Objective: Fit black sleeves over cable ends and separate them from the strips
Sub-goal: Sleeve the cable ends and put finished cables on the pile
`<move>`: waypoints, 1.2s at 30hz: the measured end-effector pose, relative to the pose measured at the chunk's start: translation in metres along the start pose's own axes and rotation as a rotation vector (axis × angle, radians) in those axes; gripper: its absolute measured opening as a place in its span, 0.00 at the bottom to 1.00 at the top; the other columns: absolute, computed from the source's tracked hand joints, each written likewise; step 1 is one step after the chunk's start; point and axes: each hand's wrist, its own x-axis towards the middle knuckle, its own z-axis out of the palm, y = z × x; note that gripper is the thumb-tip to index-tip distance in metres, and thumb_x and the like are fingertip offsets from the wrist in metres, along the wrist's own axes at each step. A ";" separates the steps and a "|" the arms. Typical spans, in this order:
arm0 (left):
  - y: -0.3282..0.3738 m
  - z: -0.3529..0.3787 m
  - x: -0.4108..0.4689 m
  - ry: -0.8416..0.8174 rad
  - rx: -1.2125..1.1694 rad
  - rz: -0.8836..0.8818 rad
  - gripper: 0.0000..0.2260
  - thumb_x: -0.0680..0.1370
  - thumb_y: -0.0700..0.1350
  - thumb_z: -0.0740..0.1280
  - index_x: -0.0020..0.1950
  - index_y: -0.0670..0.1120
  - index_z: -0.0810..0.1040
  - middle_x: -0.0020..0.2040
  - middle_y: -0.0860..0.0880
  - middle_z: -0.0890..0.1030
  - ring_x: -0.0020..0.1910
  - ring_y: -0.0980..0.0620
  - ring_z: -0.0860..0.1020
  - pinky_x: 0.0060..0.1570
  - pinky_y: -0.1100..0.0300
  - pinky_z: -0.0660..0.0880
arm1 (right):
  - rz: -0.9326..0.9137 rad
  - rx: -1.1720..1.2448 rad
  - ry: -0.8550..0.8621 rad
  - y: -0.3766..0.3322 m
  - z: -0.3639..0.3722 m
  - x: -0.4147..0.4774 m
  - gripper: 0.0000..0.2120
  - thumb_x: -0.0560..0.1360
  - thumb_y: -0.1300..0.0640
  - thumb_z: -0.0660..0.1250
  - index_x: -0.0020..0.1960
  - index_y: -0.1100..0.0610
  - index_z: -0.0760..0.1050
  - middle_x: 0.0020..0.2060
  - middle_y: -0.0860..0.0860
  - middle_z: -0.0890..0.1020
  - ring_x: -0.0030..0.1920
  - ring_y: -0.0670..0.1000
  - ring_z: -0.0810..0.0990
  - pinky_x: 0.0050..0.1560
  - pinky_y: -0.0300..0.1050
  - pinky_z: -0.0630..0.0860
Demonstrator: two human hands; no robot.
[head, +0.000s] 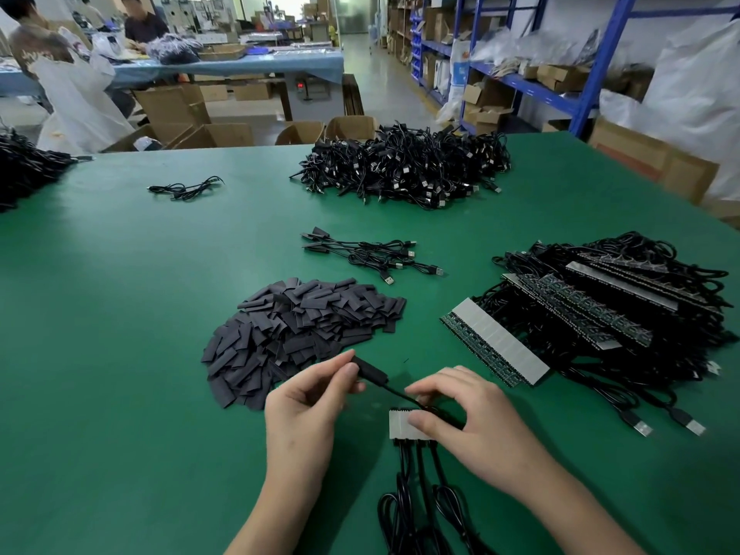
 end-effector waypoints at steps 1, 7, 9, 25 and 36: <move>0.000 -0.001 0.001 0.034 -0.015 -0.010 0.09 0.72 0.51 0.74 0.52 0.57 0.88 0.39 0.46 0.87 0.39 0.56 0.83 0.39 0.66 0.77 | -0.009 -0.041 -0.001 0.002 -0.001 0.000 0.15 0.74 0.35 0.66 0.56 0.39 0.81 0.50 0.32 0.78 0.57 0.38 0.77 0.59 0.38 0.73; -0.001 -0.004 0.002 0.074 0.041 -0.025 0.07 0.77 0.47 0.73 0.52 0.57 0.88 0.41 0.49 0.88 0.42 0.56 0.85 0.43 0.67 0.78 | -0.009 -0.111 0.064 0.010 0.005 0.003 0.04 0.79 0.51 0.69 0.50 0.44 0.83 0.44 0.34 0.80 0.54 0.40 0.77 0.58 0.45 0.76; -0.001 -0.002 0.001 0.052 0.064 -0.032 0.09 0.78 0.44 0.73 0.55 0.56 0.87 0.41 0.50 0.88 0.43 0.57 0.85 0.44 0.69 0.77 | 0.009 -0.079 0.080 0.009 0.006 0.003 0.05 0.79 0.49 0.68 0.49 0.44 0.83 0.44 0.34 0.81 0.54 0.41 0.78 0.57 0.45 0.76; 0.001 -0.007 0.007 -0.009 0.224 -0.013 0.09 0.79 0.41 0.73 0.55 0.53 0.85 0.42 0.53 0.87 0.42 0.60 0.84 0.42 0.73 0.73 | 0.060 -0.054 0.305 -0.013 -0.005 0.037 0.05 0.78 0.47 0.69 0.45 0.45 0.81 0.38 0.43 0.82 0.34 0.44 0.82 0.38 0.48 0.81; -0.003 -0.009 0.008 -0.119 0.600 0.150 0.10 0.82 0.53 0.68 0.47 0.53 0.88 0.44 0.56 0.71 0.47 0.55 0.74 0.44 0.60 0.72 | 0.013 -0.423 0.176 -0.064 -0.035 0.253 0.16 0.83 0.48 0.66 0.67 0.54 0.80 0.61 0.55 0.81 0.50 0.54 0.82 0.54 0.52 0.79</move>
